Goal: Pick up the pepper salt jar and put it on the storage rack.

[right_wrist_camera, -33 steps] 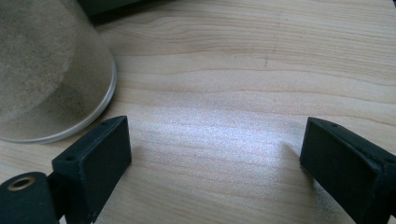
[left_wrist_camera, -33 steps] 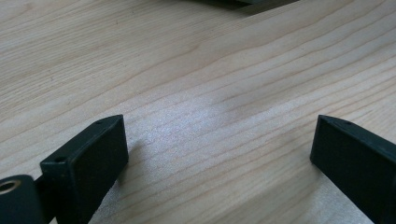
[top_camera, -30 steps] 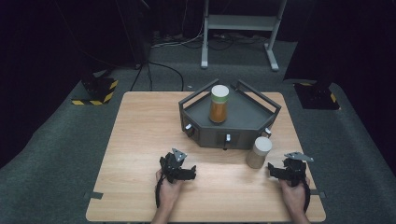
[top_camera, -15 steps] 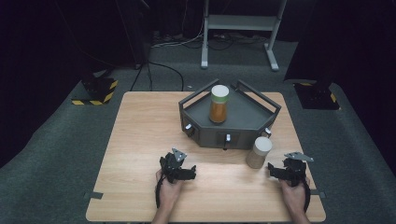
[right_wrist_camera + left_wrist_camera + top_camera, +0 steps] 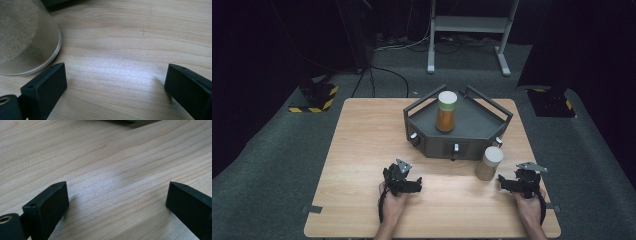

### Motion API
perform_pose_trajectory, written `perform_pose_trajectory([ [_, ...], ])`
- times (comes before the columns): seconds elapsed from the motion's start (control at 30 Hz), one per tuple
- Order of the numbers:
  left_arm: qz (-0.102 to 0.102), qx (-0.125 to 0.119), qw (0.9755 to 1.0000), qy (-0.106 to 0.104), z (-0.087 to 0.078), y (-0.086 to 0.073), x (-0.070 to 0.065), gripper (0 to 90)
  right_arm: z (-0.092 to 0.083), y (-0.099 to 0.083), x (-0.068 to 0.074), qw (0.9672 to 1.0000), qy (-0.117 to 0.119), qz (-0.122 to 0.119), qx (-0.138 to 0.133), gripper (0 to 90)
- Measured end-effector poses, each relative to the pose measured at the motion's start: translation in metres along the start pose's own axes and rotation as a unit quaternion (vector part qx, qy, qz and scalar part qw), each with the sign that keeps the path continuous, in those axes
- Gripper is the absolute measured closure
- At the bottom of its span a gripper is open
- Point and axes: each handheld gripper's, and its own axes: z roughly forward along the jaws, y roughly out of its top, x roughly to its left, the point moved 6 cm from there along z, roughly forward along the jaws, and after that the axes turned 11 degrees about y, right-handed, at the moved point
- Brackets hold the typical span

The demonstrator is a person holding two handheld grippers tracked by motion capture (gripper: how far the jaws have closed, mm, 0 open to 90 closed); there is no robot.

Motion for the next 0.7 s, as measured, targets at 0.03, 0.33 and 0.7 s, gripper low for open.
perform_pose_trajectory([
  [0.03, 0.001, 0.0, 1.0, 0.0, 0.0, 0.0, 0.0, 4.5, -0.002, 0.002, -0.001, 1.0, 0.003, -0.001, 0.007, 4.4],
  [0.33, 0.0, 0.0, 1.0, -0.001, 0.0, 0.0, 0.0, 4.7, -0.014, -0.007, 0.001, 0.9993, 0.029, -0.016, 0.018, 4.4],
  [0.7, 0.0, 0.0, 1.0, -0.001, 0.0, 0.0, 0.0, 4.7, -0.021, -0.01, 0.014, 0.9978, 0.053, -0.033, 0.02, 4.6],
])
